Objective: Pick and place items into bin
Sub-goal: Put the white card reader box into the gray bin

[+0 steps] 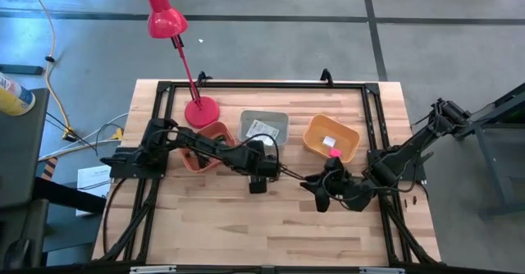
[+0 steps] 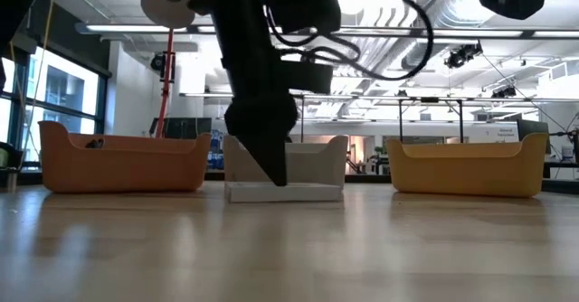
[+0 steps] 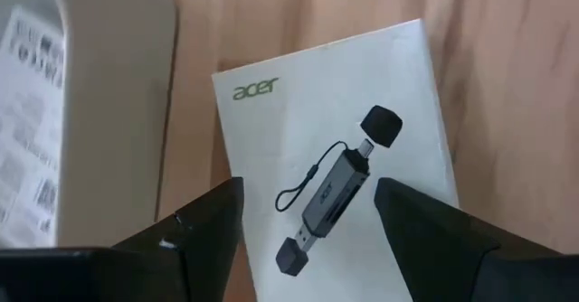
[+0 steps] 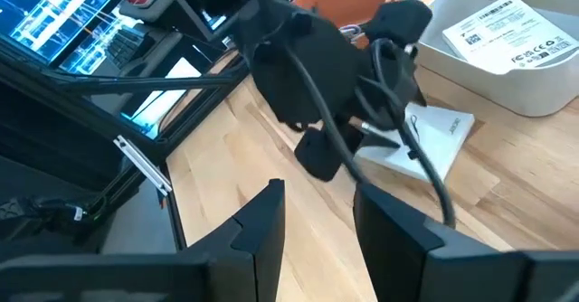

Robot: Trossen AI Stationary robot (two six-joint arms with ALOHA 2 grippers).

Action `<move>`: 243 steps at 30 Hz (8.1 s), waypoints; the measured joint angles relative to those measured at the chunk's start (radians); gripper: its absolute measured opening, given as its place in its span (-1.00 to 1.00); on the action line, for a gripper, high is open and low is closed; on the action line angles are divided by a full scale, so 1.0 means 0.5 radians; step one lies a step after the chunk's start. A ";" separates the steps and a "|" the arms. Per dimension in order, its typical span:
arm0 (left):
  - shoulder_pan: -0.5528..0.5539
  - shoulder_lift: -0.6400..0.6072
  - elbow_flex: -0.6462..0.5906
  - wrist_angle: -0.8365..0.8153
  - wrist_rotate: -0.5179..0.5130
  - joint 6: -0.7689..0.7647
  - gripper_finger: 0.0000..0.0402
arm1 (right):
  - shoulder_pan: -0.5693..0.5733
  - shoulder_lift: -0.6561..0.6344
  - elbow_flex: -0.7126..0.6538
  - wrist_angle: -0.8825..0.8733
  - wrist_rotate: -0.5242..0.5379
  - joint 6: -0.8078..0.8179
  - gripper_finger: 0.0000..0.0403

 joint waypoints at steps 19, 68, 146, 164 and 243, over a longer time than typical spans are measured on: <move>-0.298 0.015 -0.006 0.375 0.346 0.102 0.23 | -0.099 0.048 -0.002 -0.552 -0.534 0.544 -0.39; -0.521 -0.189 -0.245 0.198 0.464 -0.468 0.23 | -0.369 0.807 -0.747 1.681 -1.083 0.804 -0.39; -0.762 -0.198 -0.528 0.491 0.076 -0.707 0.23 | -0.586 1.198 -0.425 1.581 -1.375 0.820 -0.09; -0.801 -0.201 -0.572 0.567 0.009 -0.771 0.24 | -0.649 1.358 -0.153 1.281 -1.443 0.839 -0.09; -1.204 -0.206 -0.760 0.628 -0.450 -1.352 0.23 | -0.784 1.364 -0.063 1.383 -1.809 0.626 -0.09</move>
